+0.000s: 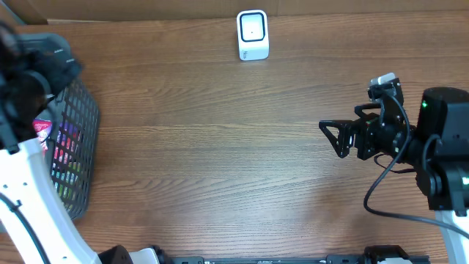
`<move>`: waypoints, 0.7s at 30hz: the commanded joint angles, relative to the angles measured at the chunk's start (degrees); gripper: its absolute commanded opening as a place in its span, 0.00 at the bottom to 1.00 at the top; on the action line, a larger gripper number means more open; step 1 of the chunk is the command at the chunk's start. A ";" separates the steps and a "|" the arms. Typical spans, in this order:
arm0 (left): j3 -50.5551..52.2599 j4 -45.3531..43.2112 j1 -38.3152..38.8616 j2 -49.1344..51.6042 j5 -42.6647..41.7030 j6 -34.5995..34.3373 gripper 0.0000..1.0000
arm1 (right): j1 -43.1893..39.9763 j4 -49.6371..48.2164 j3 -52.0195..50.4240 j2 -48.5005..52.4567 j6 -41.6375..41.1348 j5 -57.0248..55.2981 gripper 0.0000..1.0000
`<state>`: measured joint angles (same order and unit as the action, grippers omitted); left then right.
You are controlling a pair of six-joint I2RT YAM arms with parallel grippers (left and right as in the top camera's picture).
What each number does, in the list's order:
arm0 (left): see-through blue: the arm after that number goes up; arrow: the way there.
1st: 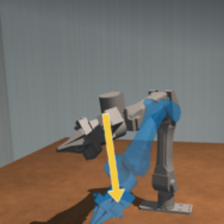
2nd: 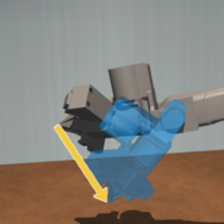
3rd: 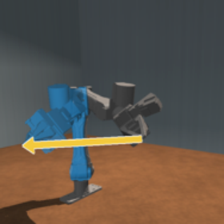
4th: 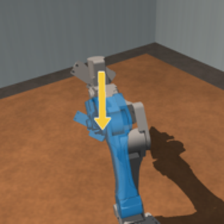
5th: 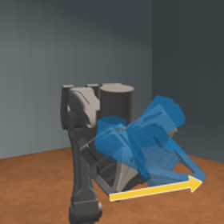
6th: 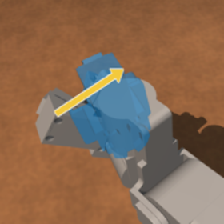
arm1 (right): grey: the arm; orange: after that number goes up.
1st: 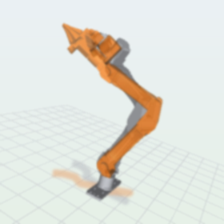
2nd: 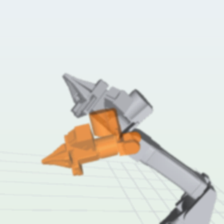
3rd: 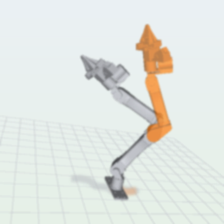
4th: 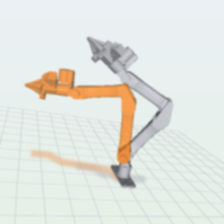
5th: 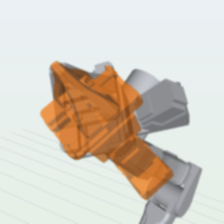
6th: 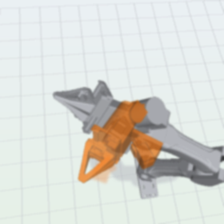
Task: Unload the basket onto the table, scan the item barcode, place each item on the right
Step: 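Reach the left gripper into the basket toward the red-purple pouch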
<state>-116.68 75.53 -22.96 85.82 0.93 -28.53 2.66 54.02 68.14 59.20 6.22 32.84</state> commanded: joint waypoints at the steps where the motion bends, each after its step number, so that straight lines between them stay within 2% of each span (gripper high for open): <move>1: -1.09 2.01 -8.63 2.05 2.14 -6.40 1.00 | -0.15 0.57 1.31 1.95 -0.44 0.74 1.00; 4: -0.94 4.92 -13.27 3.85 3.98 -8.00 1.00 | -0.15 0.63 1.31 3.61 -0.44 0.74 1.00; 6: 0.00 7.56 -16.22 5.11 6.95 -12.46 1.00 | -0.15 0.81 1.31 5.14 -0.46 0.76 1.00; 9: 3.45 7.61 -19.04 6.45 6.88 -14.34 1.00 | -0.15 1.46 1.31 7.04 -0.46 0.74 1.00; 14: 12.90 2.10 -21.14 7.19 5.01 -13.16 0.97 | -0.15 2.08 1.29 10.40 -0.44 0.74 1.00; 16: 17.22 -1.75 -21.33 7.32 5.55 -12.15 0.94 | -0.15 2.08 1.31 11.78 -0.44 0.74 1.00; 21: 25.90 -11.74 -21.27 7.52 6.29 -8.61 0.95 | -0.15 2.08 1.31 14.29 -0.44 0.72 1.00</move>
<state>-95.07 67.16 -44.01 93.03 6.22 -39.88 2.66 56.25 68.14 72.47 5.98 32.84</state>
